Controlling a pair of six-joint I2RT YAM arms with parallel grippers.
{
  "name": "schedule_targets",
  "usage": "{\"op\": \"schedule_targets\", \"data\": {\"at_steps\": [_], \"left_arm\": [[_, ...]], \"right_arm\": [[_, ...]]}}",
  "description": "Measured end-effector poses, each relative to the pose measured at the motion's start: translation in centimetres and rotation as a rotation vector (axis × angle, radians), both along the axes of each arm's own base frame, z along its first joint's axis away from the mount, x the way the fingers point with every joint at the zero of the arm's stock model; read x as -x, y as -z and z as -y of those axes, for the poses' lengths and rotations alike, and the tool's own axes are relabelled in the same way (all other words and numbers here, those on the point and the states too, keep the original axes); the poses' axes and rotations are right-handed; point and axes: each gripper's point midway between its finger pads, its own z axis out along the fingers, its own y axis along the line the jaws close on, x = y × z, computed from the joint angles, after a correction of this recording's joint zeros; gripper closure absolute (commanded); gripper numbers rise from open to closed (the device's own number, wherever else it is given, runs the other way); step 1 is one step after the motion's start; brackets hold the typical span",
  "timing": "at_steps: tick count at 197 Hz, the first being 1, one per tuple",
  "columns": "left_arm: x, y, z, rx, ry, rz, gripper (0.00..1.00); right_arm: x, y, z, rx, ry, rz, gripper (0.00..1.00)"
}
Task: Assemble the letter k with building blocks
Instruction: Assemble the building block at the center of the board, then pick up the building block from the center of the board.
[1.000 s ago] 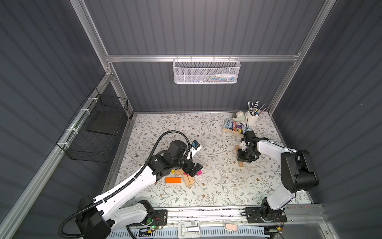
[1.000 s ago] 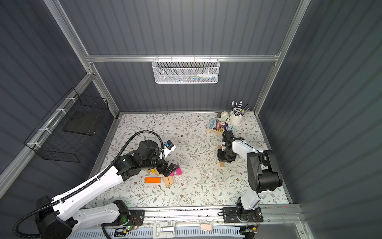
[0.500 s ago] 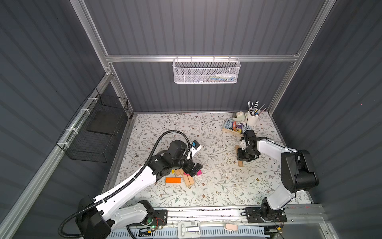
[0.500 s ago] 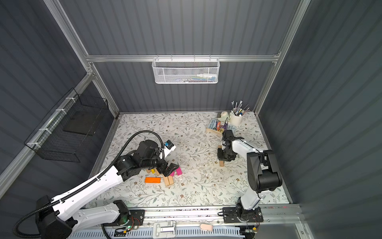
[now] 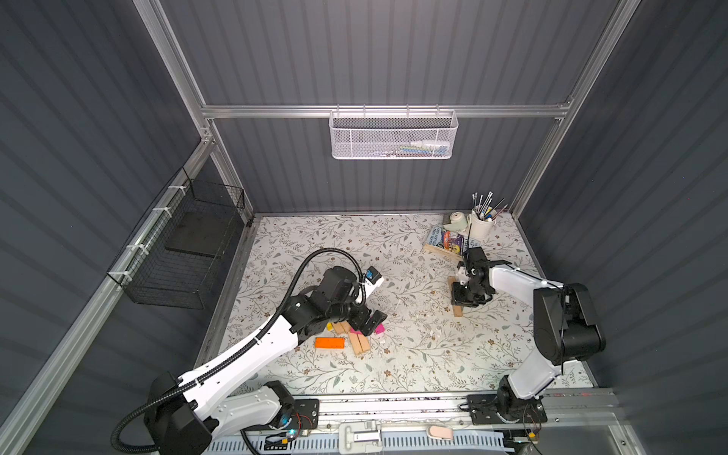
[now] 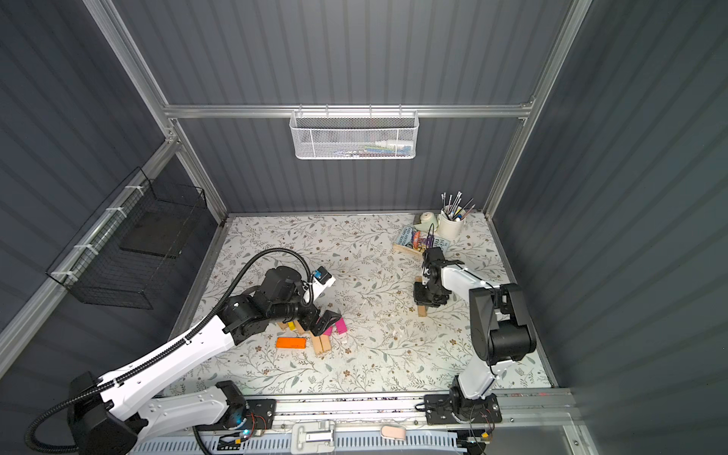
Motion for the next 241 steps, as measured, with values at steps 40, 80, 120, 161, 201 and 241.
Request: {"op": "schedule_targets", "data": {"at_steps": [40, 80, 120, 161, 201, 241], "left_arm": [[-0.1, 0.0, -0.1, -0.004, -0.006, 0.004, 0.00], [-0.2, 0.0, -0.1, -0.007, -0.011, 0.007, 0.00], [-0.2, 0.0, -0.2, -0.007, -0.011, 0.007, 0.00], [-0.8, 0.2, -0.7, -0.022, -0.061, 0.017, 0.02], [-3.1, 0.6, -3.2, -0.037, -0.329, 0.000, 0.19], [-3.9, 2.5, -7.9, -0.081, -0.684, -0.072, 0.32]], "right_arm": [[0.0, 0.0, 0.1, 0.006, 0.002, 0.001, 0.68], [0.0, 0.0, 0.1, 0.006, 0.002, 0.001, 0.67], [-0.2, 0.0, 0.1, 0.005, 0.002, 0.007, 0.63], [-0.3, -0.5, 0.1, 0.005, 0.008, 0.020, 0.50], [-1.1, -7.5, -0.7, -0.025, 0.045, 0.232, 0.32], [1.0, -19.4, -4.1, -0.174, 0.081, 0.624, 0.14]]}}
